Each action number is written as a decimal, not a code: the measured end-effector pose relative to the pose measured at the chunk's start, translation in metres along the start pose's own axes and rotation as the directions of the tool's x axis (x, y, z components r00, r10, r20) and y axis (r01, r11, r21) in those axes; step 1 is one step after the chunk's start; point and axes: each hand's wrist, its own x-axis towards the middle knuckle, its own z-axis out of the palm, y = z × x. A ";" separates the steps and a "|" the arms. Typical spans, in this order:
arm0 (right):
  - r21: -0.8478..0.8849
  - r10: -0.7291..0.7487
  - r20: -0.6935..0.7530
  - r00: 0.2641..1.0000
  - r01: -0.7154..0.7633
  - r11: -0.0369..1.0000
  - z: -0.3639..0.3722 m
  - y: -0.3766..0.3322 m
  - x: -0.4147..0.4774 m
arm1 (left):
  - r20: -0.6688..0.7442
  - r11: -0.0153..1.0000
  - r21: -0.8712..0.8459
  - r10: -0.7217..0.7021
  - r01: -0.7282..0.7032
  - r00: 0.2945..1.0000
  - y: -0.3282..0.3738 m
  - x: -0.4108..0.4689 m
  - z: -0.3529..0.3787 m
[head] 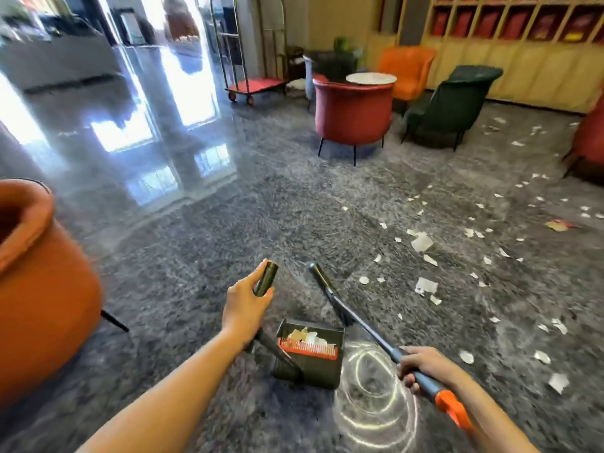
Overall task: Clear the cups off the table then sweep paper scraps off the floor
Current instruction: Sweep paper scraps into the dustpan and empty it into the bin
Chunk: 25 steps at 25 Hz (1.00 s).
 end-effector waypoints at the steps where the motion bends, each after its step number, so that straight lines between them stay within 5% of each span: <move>1: -0.035 -0.014 0.032 0.999 0.015 0.999 0.020 -0.030 0.017 | -0.041 1.000 -0.023 -0.015 0.014 0.999 -0.005 0.024 -0.017; 8: -0.230 -0.056 0.184 0.981 0.098 0.968 0.161 -0.228 0.146 | -0.339 0.967 -0.251 -0.125 0.038 0.933 -0.046 0.183 -0.117; 14: -0.312 0.008 0.308 0.951 0.093 0.946 0.296 -0.383 0.305 | -0.477 0.963 -0.259 -0.195 0.075 0.857 -0.106 0.356 -0.180; 25: -0.569 0.153 0.469 0.870 0.165 0.806 0.589 -0.669 0.534 | -0.708 0.927 -0.314 -0.374 0.207 0.600 -0.202 0.665 -0.363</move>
